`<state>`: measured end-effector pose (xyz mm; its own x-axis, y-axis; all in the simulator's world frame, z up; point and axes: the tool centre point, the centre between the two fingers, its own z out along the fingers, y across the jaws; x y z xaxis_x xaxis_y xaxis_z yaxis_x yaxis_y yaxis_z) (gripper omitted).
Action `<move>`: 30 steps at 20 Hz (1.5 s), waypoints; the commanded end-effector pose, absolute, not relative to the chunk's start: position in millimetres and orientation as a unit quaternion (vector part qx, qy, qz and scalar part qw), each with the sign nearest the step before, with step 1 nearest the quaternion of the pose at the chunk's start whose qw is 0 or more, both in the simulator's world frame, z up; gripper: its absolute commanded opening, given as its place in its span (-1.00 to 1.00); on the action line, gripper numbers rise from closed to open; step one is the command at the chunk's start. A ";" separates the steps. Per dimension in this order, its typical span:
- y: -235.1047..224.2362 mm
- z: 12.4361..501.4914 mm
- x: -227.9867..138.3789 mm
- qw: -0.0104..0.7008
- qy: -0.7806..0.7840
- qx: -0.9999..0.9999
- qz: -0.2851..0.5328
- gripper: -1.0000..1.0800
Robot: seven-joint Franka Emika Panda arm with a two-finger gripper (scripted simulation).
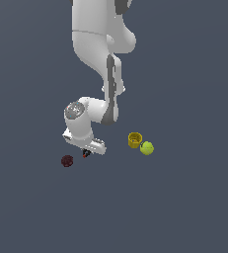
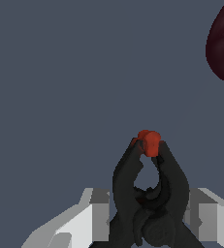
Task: Pick up a designated object from a clutter of objects.
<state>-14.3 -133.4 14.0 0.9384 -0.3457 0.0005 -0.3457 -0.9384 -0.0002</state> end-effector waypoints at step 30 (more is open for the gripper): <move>-111.8 176.6 -71.0 0.000 0.176 -0.984 0.000 -1.00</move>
<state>-66.5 -113.4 163.9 0.9382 -0.3462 0.0000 -0.3462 -0.9382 -0.0011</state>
